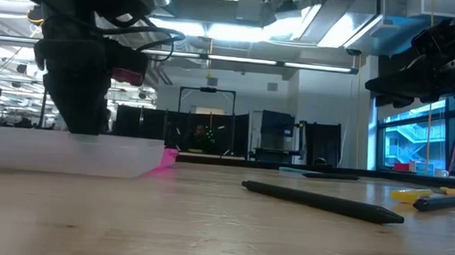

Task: Pick & place school supplies into a supply box
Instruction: Put the middle black pen into the pink supply box, then put the bottom left black pen into the pink supply box

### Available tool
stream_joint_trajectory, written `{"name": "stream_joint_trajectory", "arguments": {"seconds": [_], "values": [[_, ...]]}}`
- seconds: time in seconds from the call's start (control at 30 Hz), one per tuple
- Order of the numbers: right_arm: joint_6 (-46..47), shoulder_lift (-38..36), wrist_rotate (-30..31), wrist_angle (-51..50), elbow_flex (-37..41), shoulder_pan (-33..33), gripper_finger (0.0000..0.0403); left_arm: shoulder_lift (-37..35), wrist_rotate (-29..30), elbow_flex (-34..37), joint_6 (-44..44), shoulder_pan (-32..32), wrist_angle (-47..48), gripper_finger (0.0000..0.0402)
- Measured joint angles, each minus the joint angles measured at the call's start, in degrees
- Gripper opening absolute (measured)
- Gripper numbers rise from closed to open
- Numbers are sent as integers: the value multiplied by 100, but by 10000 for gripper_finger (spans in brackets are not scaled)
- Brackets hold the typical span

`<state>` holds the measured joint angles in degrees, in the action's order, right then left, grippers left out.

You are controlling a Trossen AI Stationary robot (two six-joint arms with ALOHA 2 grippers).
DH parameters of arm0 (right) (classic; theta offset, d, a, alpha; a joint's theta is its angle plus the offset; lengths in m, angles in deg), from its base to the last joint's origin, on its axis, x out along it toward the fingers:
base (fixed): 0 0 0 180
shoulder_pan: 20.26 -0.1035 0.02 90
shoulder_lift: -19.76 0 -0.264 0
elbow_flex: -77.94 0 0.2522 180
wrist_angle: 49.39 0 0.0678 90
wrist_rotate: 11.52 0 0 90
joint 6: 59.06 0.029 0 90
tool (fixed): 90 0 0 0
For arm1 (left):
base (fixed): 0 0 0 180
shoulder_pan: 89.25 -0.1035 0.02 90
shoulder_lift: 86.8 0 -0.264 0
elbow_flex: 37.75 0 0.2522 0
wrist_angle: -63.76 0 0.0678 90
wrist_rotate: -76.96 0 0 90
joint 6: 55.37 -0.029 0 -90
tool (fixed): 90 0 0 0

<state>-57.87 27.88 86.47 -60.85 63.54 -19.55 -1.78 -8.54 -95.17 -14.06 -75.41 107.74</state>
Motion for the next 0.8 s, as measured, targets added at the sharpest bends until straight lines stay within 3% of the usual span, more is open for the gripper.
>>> {"name": "stream_joint_trajectory", "arguments": {"seconds": [0.17, 0.4, 0.8], "values": [[-6, 0, 4, 0, 0, 2, 34, -93, -69, -618, -629, -95, -55, 120], [-15, 0, 7, 2, 0, 2, 34, 140, 39, -1837, -2939, -206, -449, 119], [0, 0, 4, 0, 0, 2, 34, 2452, -502, -4032, -5398, -311, 255, 123]]}}
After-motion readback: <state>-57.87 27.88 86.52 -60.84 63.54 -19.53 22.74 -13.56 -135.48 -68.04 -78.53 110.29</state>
